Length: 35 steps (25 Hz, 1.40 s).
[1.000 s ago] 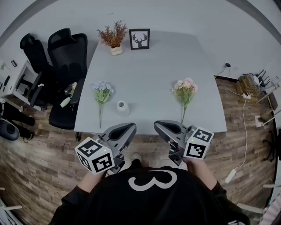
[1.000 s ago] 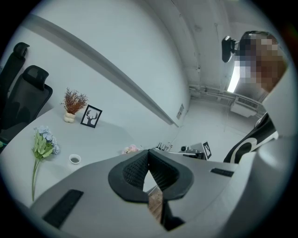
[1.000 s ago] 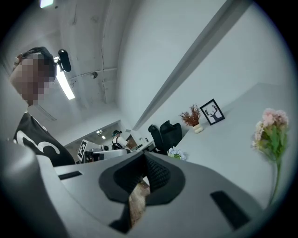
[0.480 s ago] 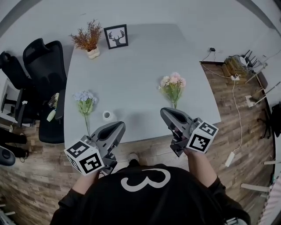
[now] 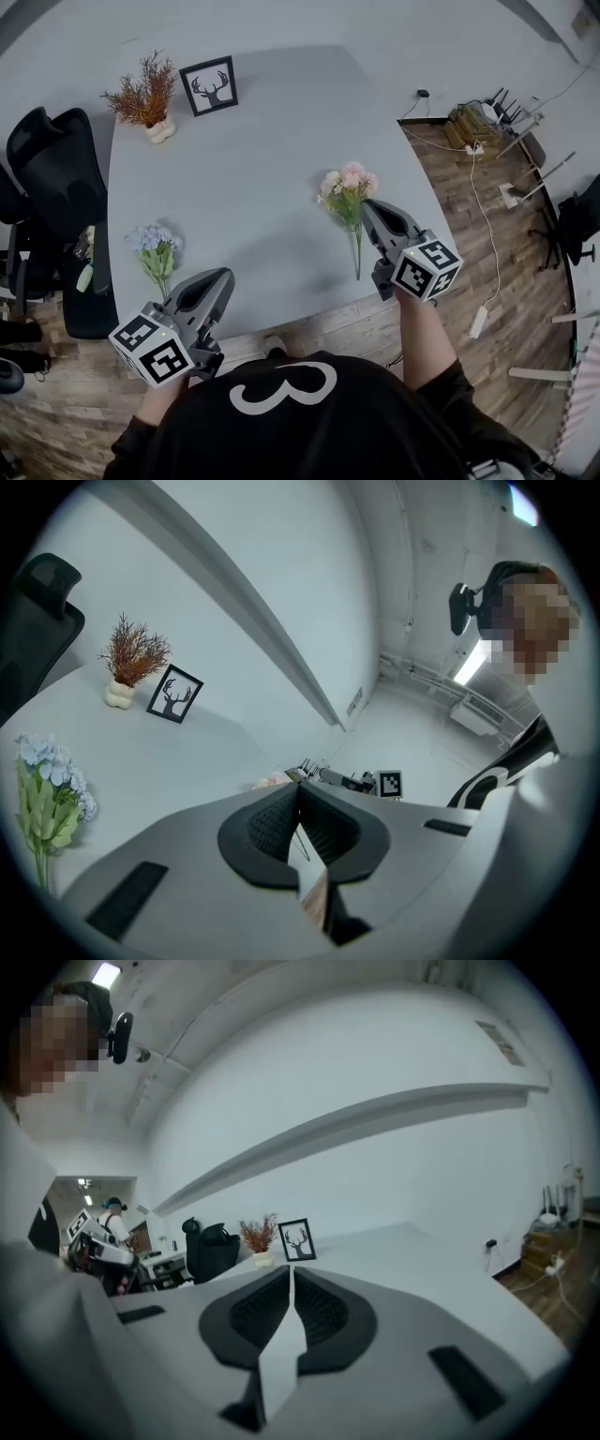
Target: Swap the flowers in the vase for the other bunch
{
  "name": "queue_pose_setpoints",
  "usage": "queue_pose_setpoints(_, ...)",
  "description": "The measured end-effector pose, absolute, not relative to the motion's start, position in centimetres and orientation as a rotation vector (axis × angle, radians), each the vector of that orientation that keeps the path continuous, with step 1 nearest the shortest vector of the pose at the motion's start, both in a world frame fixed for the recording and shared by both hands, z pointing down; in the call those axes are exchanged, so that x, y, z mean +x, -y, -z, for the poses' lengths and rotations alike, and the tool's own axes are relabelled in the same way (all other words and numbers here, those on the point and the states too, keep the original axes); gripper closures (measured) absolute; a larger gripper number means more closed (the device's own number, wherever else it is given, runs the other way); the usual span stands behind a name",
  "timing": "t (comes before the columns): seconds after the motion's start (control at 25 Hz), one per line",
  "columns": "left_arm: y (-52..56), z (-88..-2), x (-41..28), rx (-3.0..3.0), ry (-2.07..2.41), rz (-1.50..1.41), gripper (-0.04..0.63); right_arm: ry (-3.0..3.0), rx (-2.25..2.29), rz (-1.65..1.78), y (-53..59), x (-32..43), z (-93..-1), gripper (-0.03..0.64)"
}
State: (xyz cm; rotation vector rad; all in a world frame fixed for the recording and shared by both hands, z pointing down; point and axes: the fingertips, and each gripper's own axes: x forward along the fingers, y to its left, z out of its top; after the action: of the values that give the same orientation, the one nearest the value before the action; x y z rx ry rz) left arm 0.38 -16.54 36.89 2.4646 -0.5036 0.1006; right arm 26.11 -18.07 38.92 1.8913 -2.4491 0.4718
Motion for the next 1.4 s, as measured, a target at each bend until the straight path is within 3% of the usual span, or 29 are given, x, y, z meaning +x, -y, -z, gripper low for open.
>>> queue_pose_setpoints(0.24, 19.3, -38.5, -1.2, 2.422, 0.508, -0.114, 0.584, 2.199, 1.907, -0.442, 21.1, 28.8, -43.1, 0.576)
queue_pose_setpoints(0.48, 21.3, -39.6, -3.0, 2.4, 0.524, -0.121, 0.584, 2.022, 1.902, -0.503, 23.1, 30.9, -47.3, 0.454)
queue_pose_setpoints(0.72, 22.7, -40.4, -4.1, 2.383, 0.536, -0.141, 0.584, 1.833, 1.85, -0.634, 23.9, 32.6, -52.0, 0.399)
queue_pose_setpoints(1.0, 23.4, -40.9, -6.1, 2.352, 0.599, -0.122, 0.584, 1.71, 1.825, -0.821, 24.5, 34.3, -56.1, 0.364)
queue_pose_setpoints(1.4, 23.8, -41.0, -7.4, 2.281, 0.67, -0.087, 0.584, 1.636, 1.758, -1.009, 25.3, 34.9, -59.2, 0.37)
